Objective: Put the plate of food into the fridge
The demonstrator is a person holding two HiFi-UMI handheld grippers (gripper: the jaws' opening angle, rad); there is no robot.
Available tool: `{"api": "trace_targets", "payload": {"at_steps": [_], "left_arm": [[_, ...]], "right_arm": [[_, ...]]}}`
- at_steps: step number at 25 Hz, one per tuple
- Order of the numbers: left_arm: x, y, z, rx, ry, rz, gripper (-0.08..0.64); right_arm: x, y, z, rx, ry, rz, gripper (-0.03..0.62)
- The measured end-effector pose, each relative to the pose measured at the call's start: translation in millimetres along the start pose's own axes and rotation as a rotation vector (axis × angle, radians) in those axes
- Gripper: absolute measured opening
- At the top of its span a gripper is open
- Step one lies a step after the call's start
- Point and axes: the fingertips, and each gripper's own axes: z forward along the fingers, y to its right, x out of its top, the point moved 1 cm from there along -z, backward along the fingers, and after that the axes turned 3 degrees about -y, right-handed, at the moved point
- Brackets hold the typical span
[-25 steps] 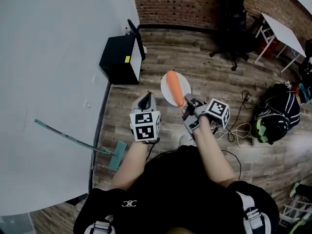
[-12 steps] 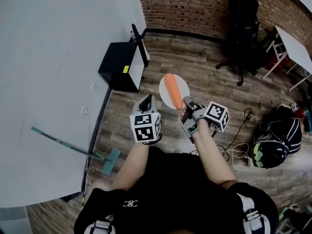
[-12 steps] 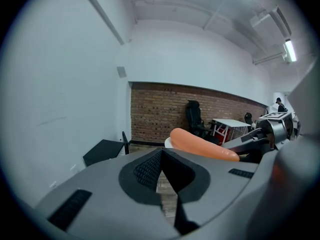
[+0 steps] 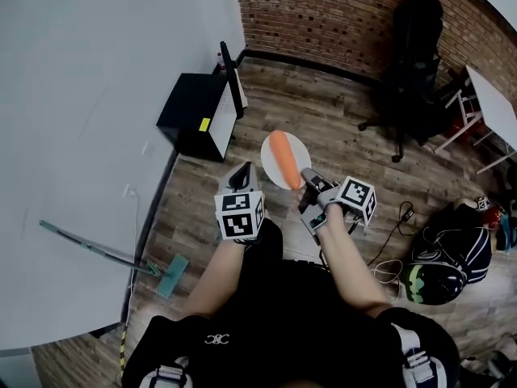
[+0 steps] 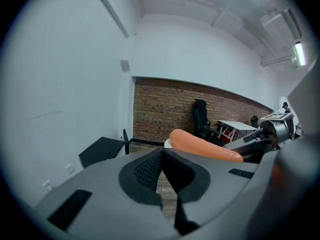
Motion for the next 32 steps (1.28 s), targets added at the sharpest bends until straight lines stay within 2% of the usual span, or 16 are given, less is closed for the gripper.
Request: {"api": "trace_targets", "payload": {"at_steps": [6, 11, 14, 23, 27, 32], "left_arm": [[42, -39, 76, -0.016, 0.02, -0.048, -0.003], [81, -73, 136, -0.032, 0.022, -0.064, -0.003], [103, -98, 170, -0.038, 0.023, -0.075, -0.002], [143, -150, 251, -0.04, 0.007, -0.082, -0.002], [140, -167, 269, -0.015, -0.025, -0.094, -0.002], [151, -198, 285, 0.076, -0.028, -0.132, -0.002]], "right_arm": [[50, -18, 68, -0.012, 0.003, -0.021, 0.041], [86, -50, 129, 0.018, 0.017, 0.012, 0.041], [105, -66, 168, 0.035, 0.021, 0.0, 0.041], [149, -85, 256, 0.016, 0.016, -0.02, 0.041], [158, -81, 286, -0.003, -0.017, -0.009, 0.041], [175, -84, 334, -0.008, -0.105, 0.004, 0.041]]}}
